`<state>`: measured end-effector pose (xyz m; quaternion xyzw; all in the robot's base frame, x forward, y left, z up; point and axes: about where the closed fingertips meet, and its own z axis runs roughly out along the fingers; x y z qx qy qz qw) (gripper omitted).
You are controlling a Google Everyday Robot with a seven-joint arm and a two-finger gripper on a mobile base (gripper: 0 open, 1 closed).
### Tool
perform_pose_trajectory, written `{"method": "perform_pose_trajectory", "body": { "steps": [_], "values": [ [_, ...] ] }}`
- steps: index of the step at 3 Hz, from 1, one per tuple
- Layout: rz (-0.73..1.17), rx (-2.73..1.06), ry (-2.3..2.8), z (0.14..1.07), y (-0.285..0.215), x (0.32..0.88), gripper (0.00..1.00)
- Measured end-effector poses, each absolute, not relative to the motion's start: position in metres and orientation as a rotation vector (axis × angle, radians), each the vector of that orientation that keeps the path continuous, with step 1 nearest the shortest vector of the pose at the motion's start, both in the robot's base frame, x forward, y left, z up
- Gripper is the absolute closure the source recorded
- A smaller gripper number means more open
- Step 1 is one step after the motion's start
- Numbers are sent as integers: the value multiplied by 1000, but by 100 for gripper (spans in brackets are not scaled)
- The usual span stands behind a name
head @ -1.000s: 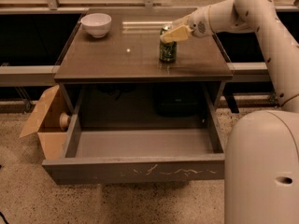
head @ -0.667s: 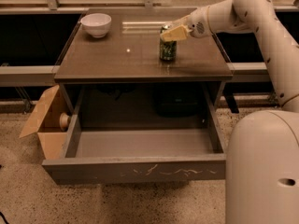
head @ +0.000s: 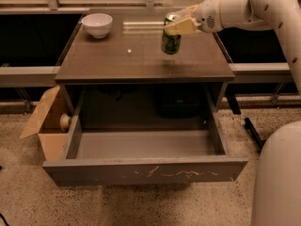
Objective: Place green can into top drawer
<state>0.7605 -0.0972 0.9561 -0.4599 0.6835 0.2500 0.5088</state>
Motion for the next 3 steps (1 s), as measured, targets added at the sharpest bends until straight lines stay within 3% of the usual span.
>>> {"method": "perform_pose_trajectory", "body": {
  "steps": [2, 3],
  "values": [
    [622, -1144, 1611, 960, -89, 749, 100],
    [667, -1208, 1544, 969, -75, 718, 100]
  ]
}}
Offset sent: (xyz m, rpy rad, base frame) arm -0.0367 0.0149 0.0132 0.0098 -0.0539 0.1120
